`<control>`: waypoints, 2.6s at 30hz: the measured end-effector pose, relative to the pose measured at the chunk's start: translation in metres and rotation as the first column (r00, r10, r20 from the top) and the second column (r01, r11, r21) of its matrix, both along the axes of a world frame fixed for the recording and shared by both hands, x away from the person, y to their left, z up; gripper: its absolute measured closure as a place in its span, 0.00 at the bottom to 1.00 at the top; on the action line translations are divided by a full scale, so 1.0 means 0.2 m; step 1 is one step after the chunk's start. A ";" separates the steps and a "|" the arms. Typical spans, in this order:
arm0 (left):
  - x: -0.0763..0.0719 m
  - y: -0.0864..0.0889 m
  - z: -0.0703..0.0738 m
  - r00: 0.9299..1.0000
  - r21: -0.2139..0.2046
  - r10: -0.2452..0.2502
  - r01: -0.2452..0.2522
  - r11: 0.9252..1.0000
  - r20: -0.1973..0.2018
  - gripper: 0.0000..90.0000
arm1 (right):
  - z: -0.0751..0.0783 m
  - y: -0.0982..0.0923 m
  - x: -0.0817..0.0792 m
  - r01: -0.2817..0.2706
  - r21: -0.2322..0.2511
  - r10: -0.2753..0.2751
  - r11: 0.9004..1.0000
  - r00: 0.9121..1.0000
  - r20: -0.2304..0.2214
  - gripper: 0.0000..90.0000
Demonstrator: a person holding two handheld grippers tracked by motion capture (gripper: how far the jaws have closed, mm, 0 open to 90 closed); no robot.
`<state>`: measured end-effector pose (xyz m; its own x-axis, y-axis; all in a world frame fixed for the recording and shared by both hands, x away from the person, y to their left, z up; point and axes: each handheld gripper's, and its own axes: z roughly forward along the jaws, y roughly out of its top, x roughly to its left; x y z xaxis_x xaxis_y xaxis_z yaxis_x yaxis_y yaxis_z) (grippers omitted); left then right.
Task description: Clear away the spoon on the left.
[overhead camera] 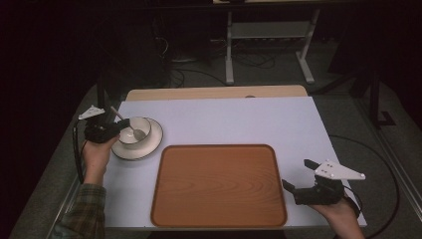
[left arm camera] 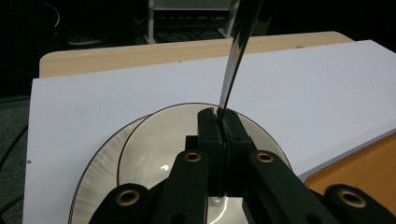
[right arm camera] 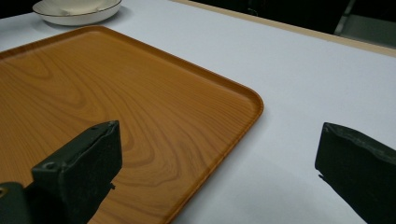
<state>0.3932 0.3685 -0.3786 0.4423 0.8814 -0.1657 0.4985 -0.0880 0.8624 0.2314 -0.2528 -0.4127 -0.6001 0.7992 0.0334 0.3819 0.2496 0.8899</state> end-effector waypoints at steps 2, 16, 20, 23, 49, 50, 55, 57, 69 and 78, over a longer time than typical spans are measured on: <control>0.00 0.00 0.00 1.000 0.001 -0.002 0.002 1.000 0.002 0.98 | 0.00 0.00 0.00 0.000 0.000 0.000 1.000 1.000 0.000 0.00; -0.06 0.04 0.11 0.998 -0.009 -0.004 0.005 1.000 0.057 0.98 | 0.00 0.00 0.00 0.001 0.000 -0.001 1.000 1.000 -0.001 0.00; -0.08 0.06 0.14 0.997 -0.017 0.000 0.001 1.000 0.078 0.98 | 0.00 0.00 0.00 0.000 -0.001 0.000 1.000 1.000 -0.001 0.00; -0.10 0.06 0.17 0.996 -0.023 -0.004 0.006 1.000 0.089 0.98 | 0.00 0.00 0.00 -0.002 -0.002 0.002 1.000 1.000 0.000 0.00; -0.24 -0.08 0.30 0.981 -0.035 -0.169 0.173 0.984 0.094 0.98 | 0.00 0.00 0.00 -0.003 0.002 0.003 1.000 1.000 0.005 0.00; -0.25 -0.09 0.30 0.980 -0.038 -0.177 0.181 0.983 0.095 0.98 | 0.00 0.00 0.00 -0.003 0.001 0.003 1.000 1.000 0.005 0.00; -0.28 -0.13 0.30 0.975 -0.023 -0.203 0.206 0.978 0.089 0.98 | 0.00 0.00 -0.01 -0.001 0.004 0.001 1.000 1.000 0.008 0.00; -0.30 -0.15 0.30 0.973 -0.016 -0.214 0.216 0.976 0.085 0.98 | 0.00 0.00 -0.01 -0.001 0.004 0.001 1.000 1.000 0.008 0.00; -0.38 -0.26 0.25 0.953 -0.006 -0.300 0.301 0.954 0.049 0.98 | 0.01 0.00 -0.01 -0.004 0.001 0.004 1.000 1.000 0.013 0.00; -0.44 -0.36 0.20 0.930 0.026 -0.367 0.367 0.930 0.007 0.98 | 0.01 0.00 -0.01 -0.004 0.002 0.004 1.000 1.000 0.013 0.00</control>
<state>0.3053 0.2971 -0.3380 0.7374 0.6609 -0.1393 0.4176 -0.2839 0.8631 0.2297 -0.2531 -0.4112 -0.6036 0.7968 0.0270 0.3694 0.2495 0.8952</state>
